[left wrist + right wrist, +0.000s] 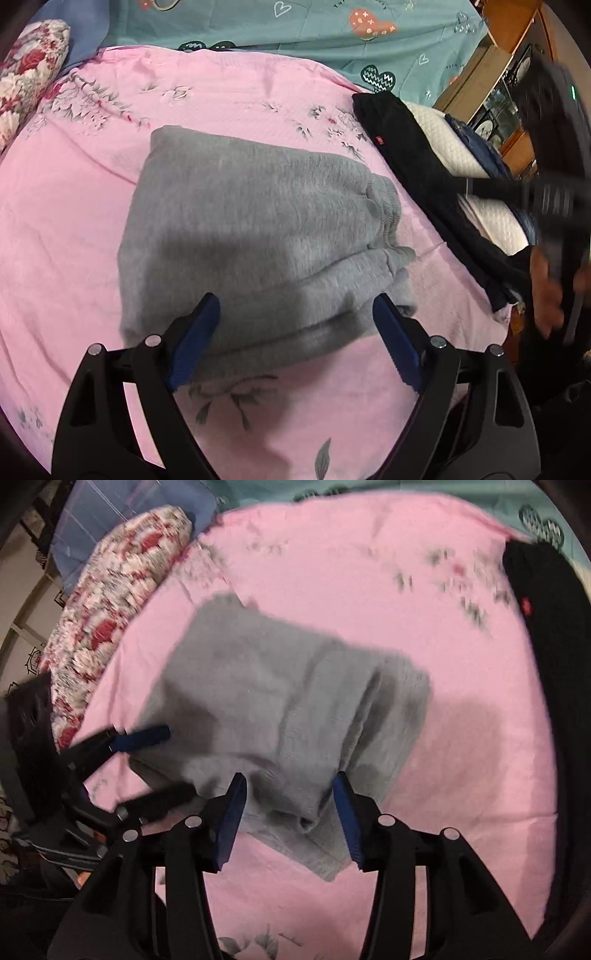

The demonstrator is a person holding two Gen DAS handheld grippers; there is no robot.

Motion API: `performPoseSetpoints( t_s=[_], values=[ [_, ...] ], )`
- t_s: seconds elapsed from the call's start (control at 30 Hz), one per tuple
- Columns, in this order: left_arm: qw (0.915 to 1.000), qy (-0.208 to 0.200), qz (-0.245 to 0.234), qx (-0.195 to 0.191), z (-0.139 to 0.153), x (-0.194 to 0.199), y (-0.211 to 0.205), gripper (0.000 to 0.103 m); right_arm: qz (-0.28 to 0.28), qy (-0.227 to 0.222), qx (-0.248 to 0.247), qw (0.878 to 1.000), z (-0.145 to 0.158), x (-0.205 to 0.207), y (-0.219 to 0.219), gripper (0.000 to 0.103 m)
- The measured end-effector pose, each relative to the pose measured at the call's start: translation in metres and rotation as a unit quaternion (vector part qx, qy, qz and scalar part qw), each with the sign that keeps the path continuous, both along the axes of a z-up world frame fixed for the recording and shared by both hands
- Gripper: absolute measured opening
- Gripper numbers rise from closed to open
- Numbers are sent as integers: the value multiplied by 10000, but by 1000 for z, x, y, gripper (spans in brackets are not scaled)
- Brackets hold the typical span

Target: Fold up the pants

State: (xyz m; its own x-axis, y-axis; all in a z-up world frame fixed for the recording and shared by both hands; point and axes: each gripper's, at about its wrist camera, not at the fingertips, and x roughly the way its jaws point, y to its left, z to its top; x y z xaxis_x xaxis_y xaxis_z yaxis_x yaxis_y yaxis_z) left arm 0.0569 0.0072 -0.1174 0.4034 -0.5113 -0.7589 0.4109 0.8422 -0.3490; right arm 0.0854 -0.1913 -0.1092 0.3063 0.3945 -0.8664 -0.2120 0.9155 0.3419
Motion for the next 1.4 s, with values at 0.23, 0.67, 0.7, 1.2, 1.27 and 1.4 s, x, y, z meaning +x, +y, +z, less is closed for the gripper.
performPoseSetpoints(
  t_s=[0.23,0.67,0.7,1.2,1.27,1.4],
  values=[
    [9997,97,174,-152,7,5,14,86,977,-609,197,9932,43,79,59,63],
    [9992,356,-136,-132,-7,11,1,87,1708,643,67,9832,-78,182,136,35],
    [9990,386,-131,-172,-7,13,1,87,1712,488,-36,9840,-75,177,137,31],
    [9991,198,-344,111,2,8,-4,87,1606,20,-1042,9815,-86,182,161,40],
    [9999,29,-120,-40,20,7,17,87,1432,72,-881,9857,-69,181,148,51],
    [9982,32,600,-11,35,22,62,90,706,-126,73,9974,-12,163,89,66]
  ],
)
